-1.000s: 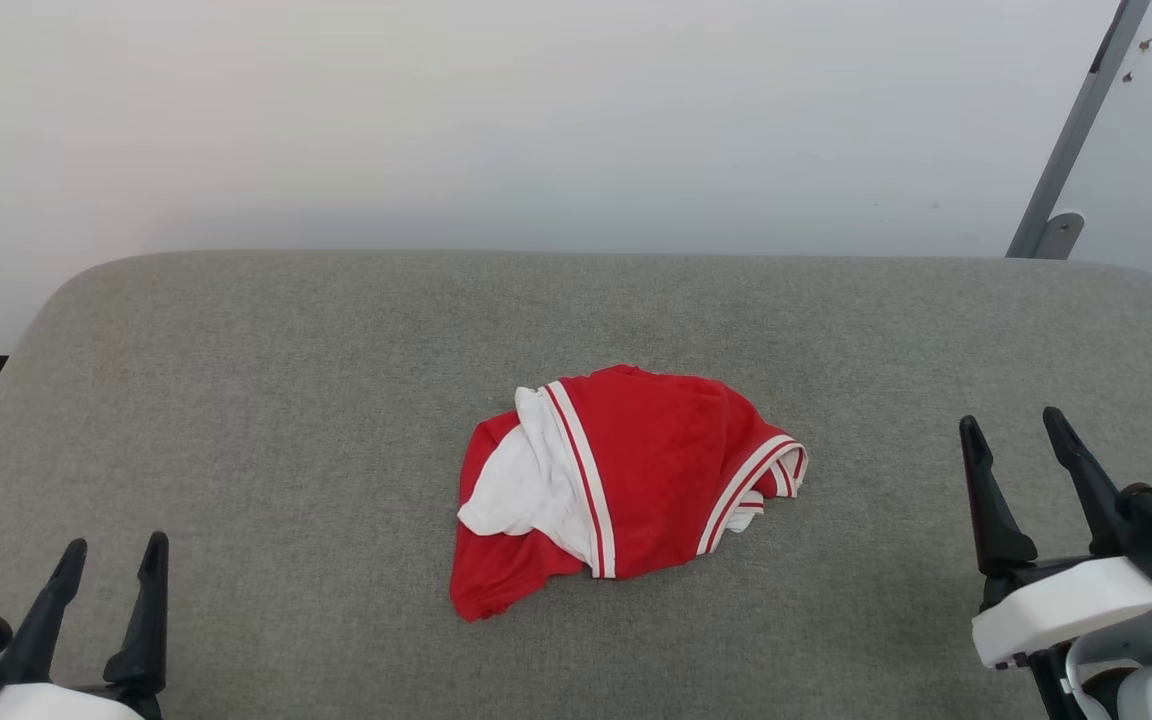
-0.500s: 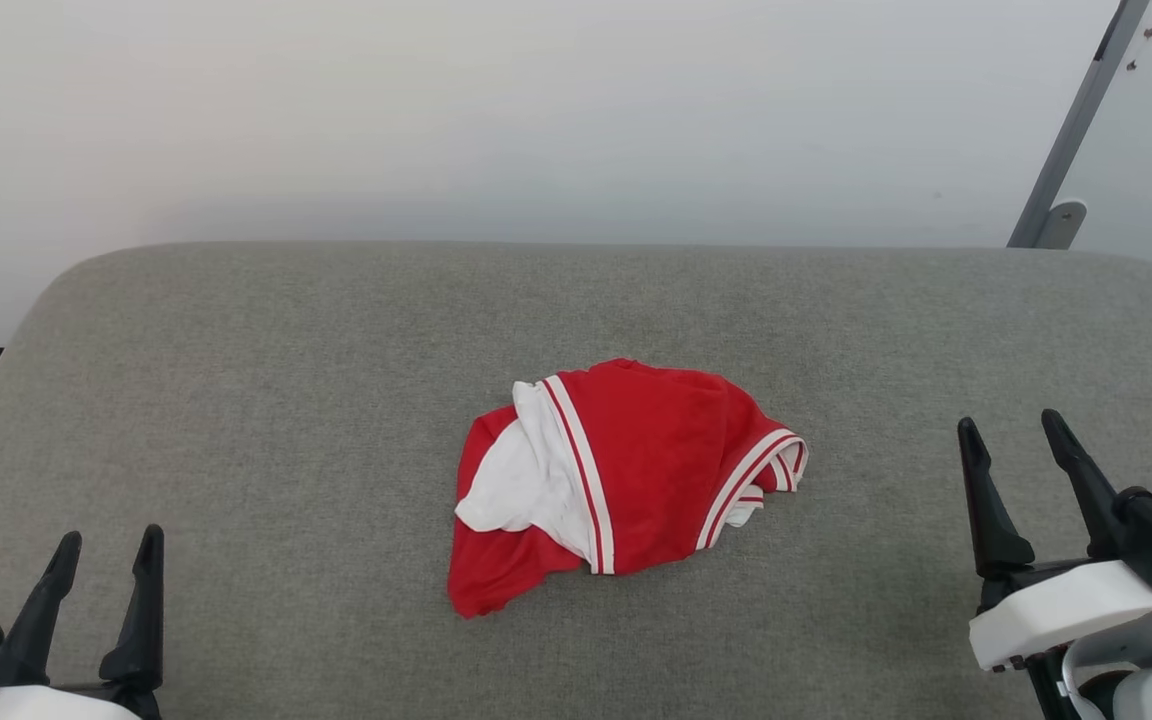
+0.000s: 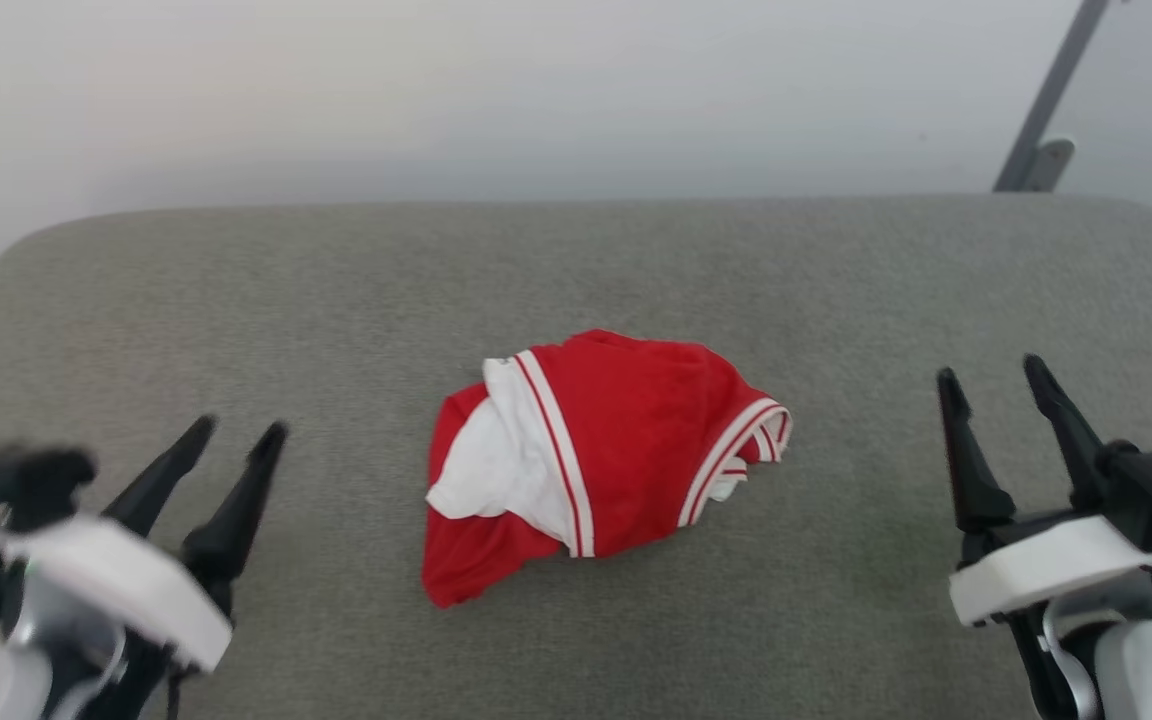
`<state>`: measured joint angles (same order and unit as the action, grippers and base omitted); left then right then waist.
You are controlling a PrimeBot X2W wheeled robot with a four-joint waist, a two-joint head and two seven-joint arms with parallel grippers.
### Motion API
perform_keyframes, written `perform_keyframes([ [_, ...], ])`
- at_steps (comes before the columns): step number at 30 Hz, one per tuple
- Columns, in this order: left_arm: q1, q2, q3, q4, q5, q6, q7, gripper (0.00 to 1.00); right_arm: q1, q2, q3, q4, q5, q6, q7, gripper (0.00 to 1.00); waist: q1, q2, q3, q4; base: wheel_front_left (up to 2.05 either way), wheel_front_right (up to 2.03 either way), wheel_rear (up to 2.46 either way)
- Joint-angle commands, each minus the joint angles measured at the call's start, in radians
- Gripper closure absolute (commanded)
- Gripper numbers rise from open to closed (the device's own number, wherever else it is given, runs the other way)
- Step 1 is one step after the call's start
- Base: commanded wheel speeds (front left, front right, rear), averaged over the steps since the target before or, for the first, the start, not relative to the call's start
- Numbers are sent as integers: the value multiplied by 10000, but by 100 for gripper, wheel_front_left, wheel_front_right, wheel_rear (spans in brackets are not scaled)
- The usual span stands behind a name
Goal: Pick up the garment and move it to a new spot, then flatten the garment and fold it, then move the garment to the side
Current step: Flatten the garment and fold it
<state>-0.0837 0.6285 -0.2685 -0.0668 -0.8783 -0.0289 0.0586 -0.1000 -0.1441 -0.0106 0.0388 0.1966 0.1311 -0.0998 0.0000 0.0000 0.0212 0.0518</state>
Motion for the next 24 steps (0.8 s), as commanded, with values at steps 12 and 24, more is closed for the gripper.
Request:
perform_keyframes([
  [12, -3274, -121, -1455, 1083, -1136, 282, 4618, 0, -974, -27, 515, 460, -16, -4, -350, 0, 0, 0, 671, -1032, 0, 0, 0],
  [24, -4576, -481, -2639, 2600, -1053, 1114, 7255, 0, -1364, -64, 617, 691, 3, -4, -615, 0, 0, 0, 1127, -1617, 0, 0, 0],
])
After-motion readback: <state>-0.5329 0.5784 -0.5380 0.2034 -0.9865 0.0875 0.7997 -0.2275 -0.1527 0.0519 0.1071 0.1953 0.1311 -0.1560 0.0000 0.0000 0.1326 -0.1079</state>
